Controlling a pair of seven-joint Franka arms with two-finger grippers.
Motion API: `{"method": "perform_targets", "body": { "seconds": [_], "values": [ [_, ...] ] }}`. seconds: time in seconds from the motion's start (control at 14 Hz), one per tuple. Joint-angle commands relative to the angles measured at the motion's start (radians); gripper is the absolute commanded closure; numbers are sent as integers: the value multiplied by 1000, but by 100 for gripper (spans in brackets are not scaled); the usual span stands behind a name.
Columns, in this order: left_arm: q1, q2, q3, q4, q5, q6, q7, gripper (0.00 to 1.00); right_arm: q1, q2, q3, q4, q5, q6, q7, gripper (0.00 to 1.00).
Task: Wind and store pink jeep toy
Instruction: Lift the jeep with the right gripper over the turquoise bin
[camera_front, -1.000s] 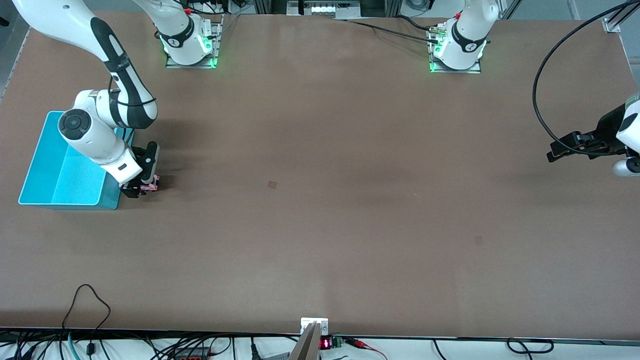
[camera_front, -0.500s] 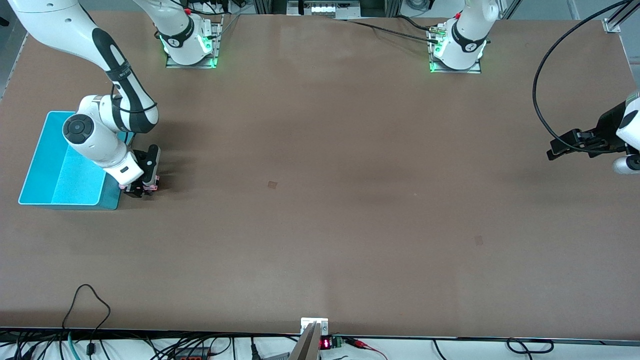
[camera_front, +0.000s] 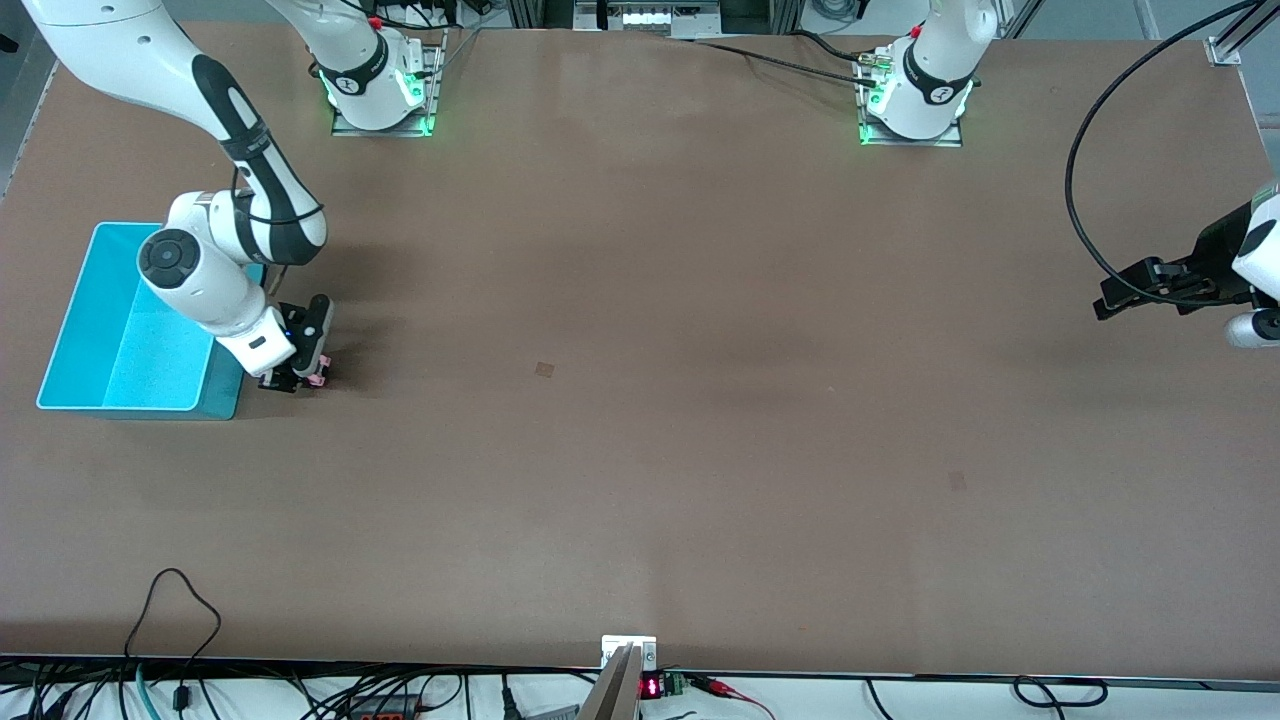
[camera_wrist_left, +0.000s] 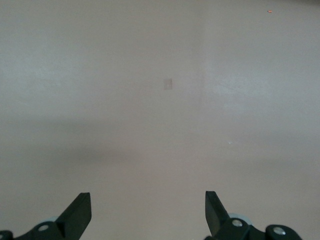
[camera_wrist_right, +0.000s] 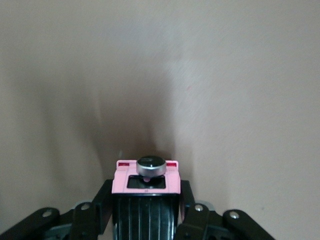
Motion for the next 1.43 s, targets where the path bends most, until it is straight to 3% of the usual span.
{"method": "perform_targets", "body": {
  "seconds": [0.0,0.36,0.5,0.64,0.79,0.86,1.07,1.36],
  "values": [
    [-3,-22,6,-13,-3,-10,18,0,-9,-89,48,4,-12,-76,270,100],
    [-3,-22,8,-12,-3,-7,18,0,30,-333,42,31,-6,-334,765,100],
    [-3,-20,11,-13,-3,-8,18,0,33,-384,-42,33,-6,-406,779,100],
    [1,-19,15,-13,-3,-8,18,0,71,-390,-207,33,14,-432,778,100],
    [6,-19,15,-13,-3,-7,18,0,143,-364,-379,32,42,-420,782,100],
    [6,-19,15,-13,-3,-7,18,0,143,-343,-419,32,61,-416,782,100],
    [10,-17,15,-12,-3,-5,18,0,137,-246,-473,32,115,-350,786,100],
    [15,-17,15,-13,-3,-5,18,0,89,-107,-473,30,201,-222,782,100]
  ]
}}
